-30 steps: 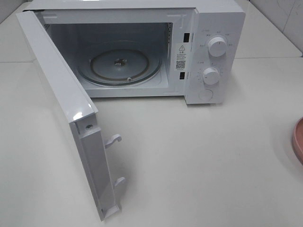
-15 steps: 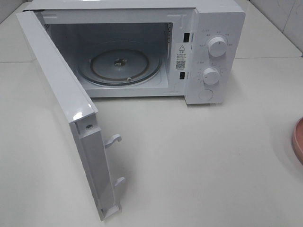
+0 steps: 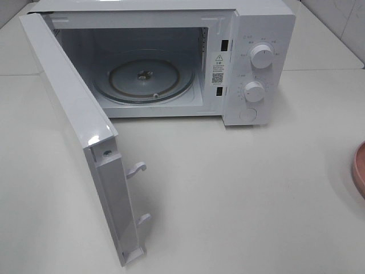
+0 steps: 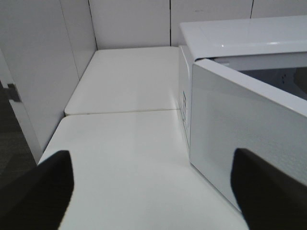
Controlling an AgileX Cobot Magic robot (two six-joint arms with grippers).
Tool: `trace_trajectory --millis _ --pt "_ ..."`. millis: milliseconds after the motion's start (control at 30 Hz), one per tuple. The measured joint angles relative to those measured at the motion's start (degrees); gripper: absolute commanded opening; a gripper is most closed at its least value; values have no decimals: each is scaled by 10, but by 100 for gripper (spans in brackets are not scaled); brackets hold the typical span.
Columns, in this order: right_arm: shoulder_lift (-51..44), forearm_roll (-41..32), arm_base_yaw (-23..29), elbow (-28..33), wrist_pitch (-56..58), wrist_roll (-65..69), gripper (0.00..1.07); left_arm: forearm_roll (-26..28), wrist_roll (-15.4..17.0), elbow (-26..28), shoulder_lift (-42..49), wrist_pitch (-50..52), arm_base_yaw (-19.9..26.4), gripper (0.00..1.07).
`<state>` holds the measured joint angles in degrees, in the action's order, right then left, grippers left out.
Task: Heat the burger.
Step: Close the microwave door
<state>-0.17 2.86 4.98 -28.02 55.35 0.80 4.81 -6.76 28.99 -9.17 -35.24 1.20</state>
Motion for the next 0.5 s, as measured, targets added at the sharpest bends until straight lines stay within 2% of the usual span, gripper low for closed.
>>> trace_trajectory --millis 67,100,133,167,200,267,300,333,400,433,500 --pt "0 0 0 0 0 0 76 1 -1 -29 -42 100 0 25" --pt "0 0 0 0 0 0 76 1 -1 -29 -42 100 0 25" --pt "0 0 0 0 0 0 76 1 -1 -36 -50 128 0 16" --pt "0 0 0 0 0 0 76 3 -1 -53 -72 182 0 0" --pt "0 0 0 0 0 0 76 3 -1 -53 -72 182 0 0" --pt "0 0 0 0 0 0 76 4 -1 -86 -109 270 0 0" --pt "0 0 0 0 0 0 76 4 -1 -86 -109 270 0 0" --pt "0 0 0 0 0 0 76 4 -1 -112 -139 341 0 0" --pt "0 0 0 0 0 0 76 5 -1 -125 -157 377 0 0" --pt "0 0 0 0 0 0 76 5 -1 -150 -194 437 0 0" --pt "0 0 0 0 0 0 76 5 -1 -160 -215 469 0 0"
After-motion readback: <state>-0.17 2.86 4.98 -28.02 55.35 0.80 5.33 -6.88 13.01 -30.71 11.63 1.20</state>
